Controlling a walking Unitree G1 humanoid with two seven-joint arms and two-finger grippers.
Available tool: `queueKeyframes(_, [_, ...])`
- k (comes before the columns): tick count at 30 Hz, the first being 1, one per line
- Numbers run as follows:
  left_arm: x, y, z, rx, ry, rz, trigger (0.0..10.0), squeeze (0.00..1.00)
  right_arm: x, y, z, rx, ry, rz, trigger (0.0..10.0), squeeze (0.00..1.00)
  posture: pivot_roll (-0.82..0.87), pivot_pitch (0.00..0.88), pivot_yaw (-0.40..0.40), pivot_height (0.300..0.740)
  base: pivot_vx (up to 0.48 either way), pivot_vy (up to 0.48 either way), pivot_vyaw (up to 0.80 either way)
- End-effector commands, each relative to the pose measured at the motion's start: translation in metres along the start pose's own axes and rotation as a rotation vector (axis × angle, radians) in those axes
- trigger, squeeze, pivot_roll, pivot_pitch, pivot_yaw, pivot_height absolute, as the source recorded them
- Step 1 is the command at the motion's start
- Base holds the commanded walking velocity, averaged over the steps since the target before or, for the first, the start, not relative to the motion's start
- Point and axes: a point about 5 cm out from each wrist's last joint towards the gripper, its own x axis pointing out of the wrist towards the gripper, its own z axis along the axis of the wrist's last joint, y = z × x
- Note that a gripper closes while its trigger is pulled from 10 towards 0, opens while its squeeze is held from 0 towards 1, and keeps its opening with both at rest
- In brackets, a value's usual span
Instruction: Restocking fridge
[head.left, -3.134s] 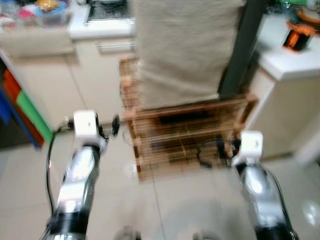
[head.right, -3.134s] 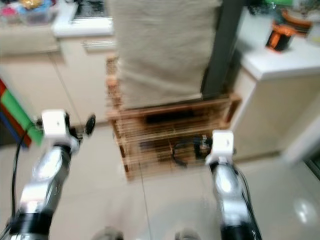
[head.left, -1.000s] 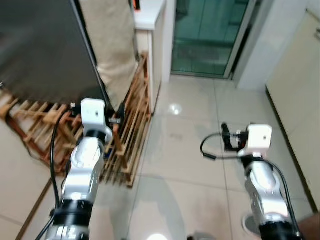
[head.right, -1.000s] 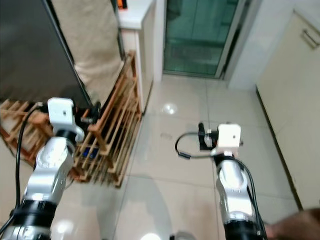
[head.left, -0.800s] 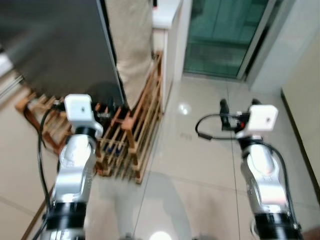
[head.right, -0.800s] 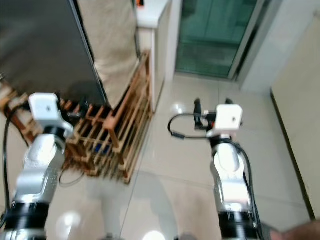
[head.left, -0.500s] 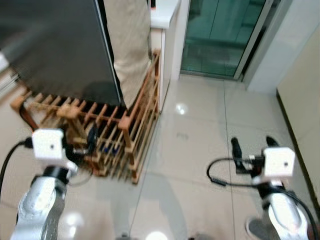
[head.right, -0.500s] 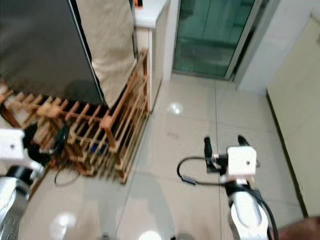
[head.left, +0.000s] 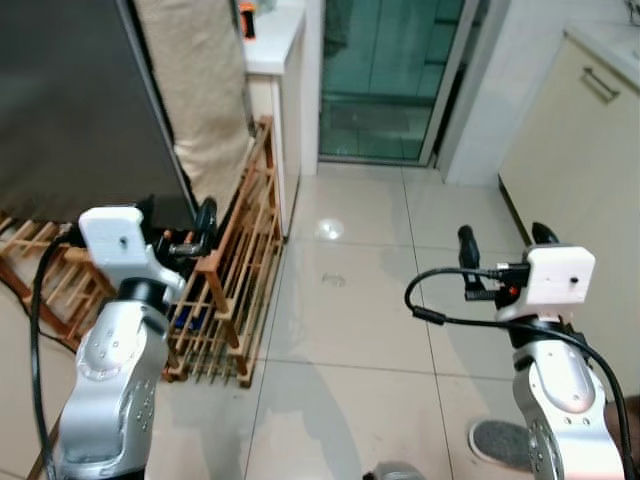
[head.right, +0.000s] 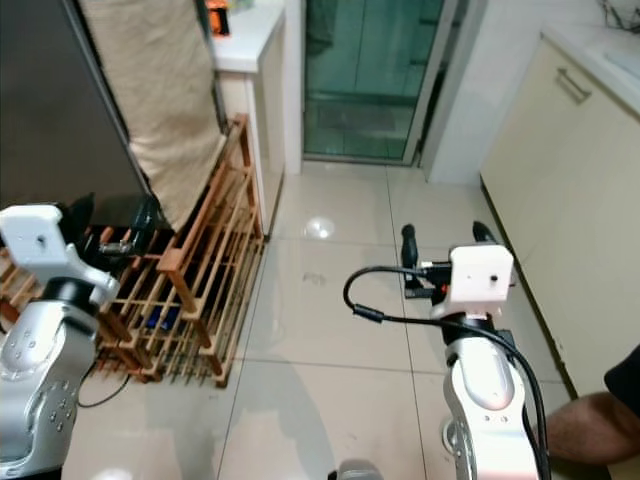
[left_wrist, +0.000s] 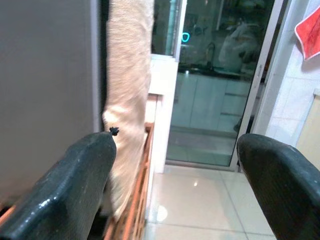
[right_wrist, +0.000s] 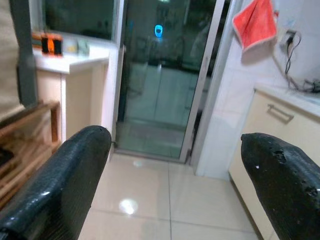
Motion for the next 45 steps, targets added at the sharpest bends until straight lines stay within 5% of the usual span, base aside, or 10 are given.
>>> queueKeyframes(1, [0.001,0.009,-0.001,0.021,0.019,0.045,10.0,0.0,0.002,0.008,-0.003,0.011,0.017,0.027,10.0,0.0,-0.1,0.011,0.013,0.706,0.48,0.0,0.0])
queueKeyframes(14, [0.018,0.008,0.007,0.024,-0.005,0.108,10.0,0.0,0.012,0.008,-0.009,0.001,0.032,0.04,10.0,0.0,-0.12,0.017,0.021,0.706,0.446,0.057,0.0])
queueKeyframes(20, [0.019,0.021,0.003,0.033,0.034,0.216,10.0,0.0,0.014,0.009,-0.009,-0.001,0.031,0.064,10.0,0.0,-0.12,0.023,0.014,0.706,0.0,0.0,0.0])
queueKeyframes(25, [0.021,0.015,0.004,0.021,0.036,0.172,10.0,0.0,0.015,0.011,-0.011,0.005,0.033,0.07,10.0,0.0,-0.12,0.026,0.014,0.706,0.0,0.0,0.0])
queueKeyframes(34, [0.047,-0.024,-0.002,-0.023,0.137,-0.047,10.0,0.0,0.021,0.003,-0.02,0.038,0.08,0.031,10.0,0.0,-0.12,0.028,0.015,0.706,0.0,0.0,0.0])
queueKeyframes(41, [0.077,-0.025,-0.001,-0.04,0.127,0.015,10.0,0.0,0.021,0.004,-0.023,0.035,0.091,0.036,10.0,0.0,-0.14,0.026,0.018,0.706,0.0,0.0,0.0])
queueKeyframes(45, [0.099,-0.011,0.01,-0.044,0.082,0.118,10.0,0.0,0.019,0.002,-0.025,0.028,0.098,0.028,10.0,0.0,-0.16,0.02,0.028,0.706,0.0,0.0,0.0])
